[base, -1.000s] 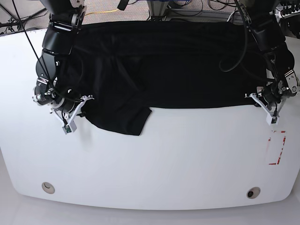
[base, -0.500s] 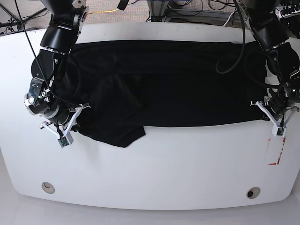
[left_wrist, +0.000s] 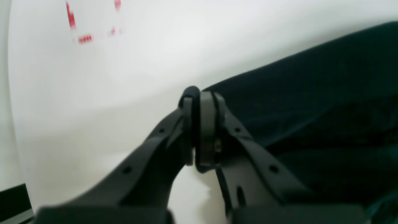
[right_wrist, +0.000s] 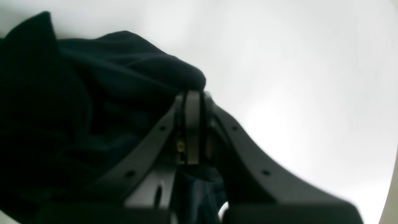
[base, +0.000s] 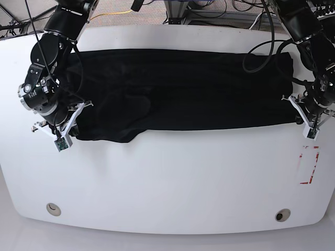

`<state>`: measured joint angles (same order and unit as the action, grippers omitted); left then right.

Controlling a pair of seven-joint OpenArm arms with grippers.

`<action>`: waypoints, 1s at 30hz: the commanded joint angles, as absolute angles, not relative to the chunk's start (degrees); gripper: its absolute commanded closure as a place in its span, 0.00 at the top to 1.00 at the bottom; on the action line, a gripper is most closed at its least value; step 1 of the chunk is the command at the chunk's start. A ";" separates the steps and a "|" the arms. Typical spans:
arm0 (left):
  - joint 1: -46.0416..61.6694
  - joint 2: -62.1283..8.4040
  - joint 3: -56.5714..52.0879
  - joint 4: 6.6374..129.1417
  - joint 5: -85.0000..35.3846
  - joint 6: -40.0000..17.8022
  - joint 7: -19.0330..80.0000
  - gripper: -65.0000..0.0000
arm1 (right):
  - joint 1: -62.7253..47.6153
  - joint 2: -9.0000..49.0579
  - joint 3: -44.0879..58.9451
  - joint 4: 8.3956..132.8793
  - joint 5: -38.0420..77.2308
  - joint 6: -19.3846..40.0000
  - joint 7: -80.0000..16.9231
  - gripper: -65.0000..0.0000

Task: Fold the T-shirt properly
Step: 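Lift the hem with both grippers and fold it over onto the collar edge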

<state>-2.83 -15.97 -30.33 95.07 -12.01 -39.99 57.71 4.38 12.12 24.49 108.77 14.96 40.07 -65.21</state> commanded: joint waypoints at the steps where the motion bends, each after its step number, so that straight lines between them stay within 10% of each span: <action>1: -1.63 -17.45 -31.08 96.13 -12.26 -40.00 56.66 0.01 | 1.27 12.88 25.89 112.13 14.81 40.00 -64.92 0.00; 30: 9.45 -17.71 -33.10 95.87 -11.82 -40.00 56.57 0.05 | -15.60 7.69 33.45 112.92 14.64 40.00 -64.84 0.02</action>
<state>9.13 -16.56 -32.88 94.94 -12.19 -40.36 57.30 -15.16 7.14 33.01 111.81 15.16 40.10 -65.52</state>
